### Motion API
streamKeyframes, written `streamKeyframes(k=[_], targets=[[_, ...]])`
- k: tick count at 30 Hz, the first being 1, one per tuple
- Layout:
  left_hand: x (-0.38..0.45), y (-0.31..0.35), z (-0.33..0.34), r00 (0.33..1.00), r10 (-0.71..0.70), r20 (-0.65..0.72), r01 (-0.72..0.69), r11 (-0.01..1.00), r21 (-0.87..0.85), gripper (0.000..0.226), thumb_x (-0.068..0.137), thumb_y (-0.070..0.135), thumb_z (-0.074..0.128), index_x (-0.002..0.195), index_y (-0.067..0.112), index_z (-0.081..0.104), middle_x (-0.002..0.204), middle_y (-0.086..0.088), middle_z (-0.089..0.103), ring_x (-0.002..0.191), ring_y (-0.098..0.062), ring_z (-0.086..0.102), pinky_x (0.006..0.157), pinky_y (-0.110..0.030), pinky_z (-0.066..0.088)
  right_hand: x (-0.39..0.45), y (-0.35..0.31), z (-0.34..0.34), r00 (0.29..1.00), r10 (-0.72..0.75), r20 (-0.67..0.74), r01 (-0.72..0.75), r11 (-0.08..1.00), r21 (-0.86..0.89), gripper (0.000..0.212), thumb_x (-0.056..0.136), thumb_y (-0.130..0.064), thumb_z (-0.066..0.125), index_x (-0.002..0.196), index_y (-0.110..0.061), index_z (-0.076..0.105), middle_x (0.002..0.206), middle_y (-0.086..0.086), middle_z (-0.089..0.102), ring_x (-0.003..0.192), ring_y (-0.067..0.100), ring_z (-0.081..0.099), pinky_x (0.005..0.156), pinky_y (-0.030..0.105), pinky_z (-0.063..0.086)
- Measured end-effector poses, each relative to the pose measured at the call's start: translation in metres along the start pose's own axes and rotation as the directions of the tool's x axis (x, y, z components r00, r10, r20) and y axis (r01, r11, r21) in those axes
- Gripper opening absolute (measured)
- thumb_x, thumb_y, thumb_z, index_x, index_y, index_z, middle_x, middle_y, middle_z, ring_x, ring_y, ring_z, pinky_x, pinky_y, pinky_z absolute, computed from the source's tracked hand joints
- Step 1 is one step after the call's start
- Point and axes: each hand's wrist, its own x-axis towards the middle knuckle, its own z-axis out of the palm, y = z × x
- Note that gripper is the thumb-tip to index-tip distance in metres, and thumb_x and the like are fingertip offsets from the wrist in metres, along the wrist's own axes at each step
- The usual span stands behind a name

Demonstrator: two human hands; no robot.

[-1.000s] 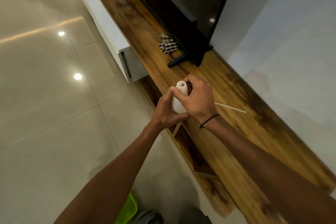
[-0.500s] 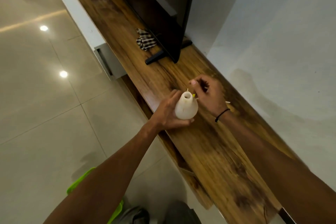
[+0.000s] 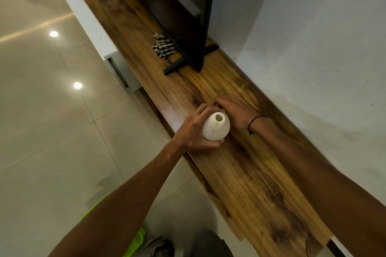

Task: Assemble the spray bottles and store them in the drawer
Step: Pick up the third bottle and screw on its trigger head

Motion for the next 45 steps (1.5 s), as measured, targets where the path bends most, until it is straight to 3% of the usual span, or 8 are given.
streamKeyframes(k=[7, 12, 16, 21, 27, 31, 35, 45], targets=[[0.002, 0.004, -0.005, 1.0, 0.015, -0.014, -0.015, 1.0, 0.016, 0.087, 0.066, 0.047, 0.097, 0.136, 0.013, 0.058, 0.132, 0.0, 0.06, 0.115, -0.01, 0.06, 0.089, -0.015, 0.056, 0.005, 0.002, -0.008, 0.967, 0.116, -0.226, -0.112, 0.993, 0.031, 0.034, 0.097, -0.016, 0.069, 0.128, -0.014, 0.056, 0.129, 0.011, 0.06, 0.122, 0.031, 0.054, 0.094, 0.042, 0.052], [-0.001, -0.002, 0.002, 1.0, -0.016, 0.023, 0.016, 0.999, 0.031, 0.084, 0.066, 0.047, 0.098, 0.133, 0.012, 0.059, 0.126, 0.0, 0.06, 0.109, -0.007, 0.057, 0.084, -0.011, 0.052, 0.006, 0.012, -0.027, 0.852, 0.317, -0.417, -0.198, 0.932, 0.303, 0.041, 0.094, -0.007, 0.074, 0.133, -0.005, 0.062, 0.132, 0.019, 0.065, 0.124, 0.036, 0.064, 0.097, 0.037, 0.053], [-0.001, -0.007, 0.01, 0.999, -0.039, 0.021, 0.038, 0.999, 0.023, 0.086, 0.067, 0.053, 0.095, 0.135, 0.017, 0.055, 0.127, 0.003, 0.059, 0.109, -0.007, 0.057, 0.083, -0.009, 0.052, -0.006, 0.009, -0.038, 0.83, 0.322, -0.455, -0.074, 0.873, 0.482, 0.057, 0.093, 0.001, 0.073, 0.147, -0.01, 0.055, 0.141, 0.013, 0.061, 0.131, 0.028, 0.06, 0.108, 0.037, 0.054], [0.0, -0.007, 0.013, 0.998, -0.062, 0.026, 0.062, 0.998, 0.016, 0.087, 0.068, 0.062, 0.09, 0.137, 0.025, 0.05, 0.126, 0.013, 0.055, 0.108, 0.0, 0.055, 0.085, -0.006, 0.05, -0.02, -0.008, -0.045, 0.798, 0.255, -0.546, 0.095, 0.842, 0.531, 0.056, 0.09, 0.004, 0.075, 0.14, -0.014, 0.057, 0.129, -0.001, 0.059, 0.116, 0.017, 0.059, 0.102, 0.034, 0.057], [0.004, -0.005, 0.014, 0.996, -0.076, 0.036, 0.076, 0.997, 0.008, 0.088, 0.068, 0.062, 0.091, 0.138, 0.03, 0.048, 0.121, 0.037, 0.043, 0.117, 0.009, 0.053, 0.085, -0.004, 0.049, -0.043, -0.031, -0.068, 0.662, 0.227, -0.714, 0.265, 0.821, 0.506, 0.054, 0.086, 0.004, 0.078, 0.135, -0.002, 0.055, 0.131, 0.013, 0.062, 0.113, 0.026, 0.064, 0.091, 0.019, 0.057], [0.008, -0.004, 0.012, 0.994, -0.079, 0.073, 0.079, 0.997, -0.001, 0.088, 0.068, 0.056, 0.093, 0.139, 0.033, 0.045, 0.123, 0.04, 0.044, 0.12, 0.01, 0.052, 0.086, -0.005, 0.049, -0.062, -0.048, -0.09, 0.552, 0.184, -0.813, 0.394, 0.802, 0.449, 0.05, 0.085, 0.007, 0.076, 0.129, 0.009, 0.054, 0.126, 0.025, 0.062, 0.109, 0.042, 0.064, 0.094, 0.052, 0.06], [0.01, -0.004, 0.012, 0.992, -0.082, 0.094, 0.082, 0.997, 0.003, 0.089, 0.069, 0.052, 0.095, 0.14, 0.028, 0.048, 0.125, 0.025, 0.047, 0.118, 0.004, 0.056, 0.089, -0.009, 0.049, -0.076, -0.064, -0.105, 0.575, 0.145, -0.805, 0.453, 0.763, 0.462, 0.05, 0.088, 0.01, 0.075, 0.132, 0.011, 0.051, 0.126, 0.029, 0.059, 0.109, 0.049, 0.062, 0.088, 0.065, 0.058], [0.012, 0.006, 0.008, 0.984, -0.128, 0.127, 0.13, 0.992, -0.007, 0.09, 0.069, 0.052, 0.095, 0.141, 0.032, 0.044, 0.126, 0.024, 0.047, 0.118, 0.003, 0.056, 0.085, -0.005, 0.047, -0.089, -0.083, -0.083, 0.62, 0.13, -0.774, 0.467, 0.732, 0.496, 0.05, 0.088, 0.001, 0.076, 0.132, -0.003, 0.053, 0.124, 0.021, 0.062, 0.112, 0.04, 0.065, 0.09, 0.061, 0.059]])
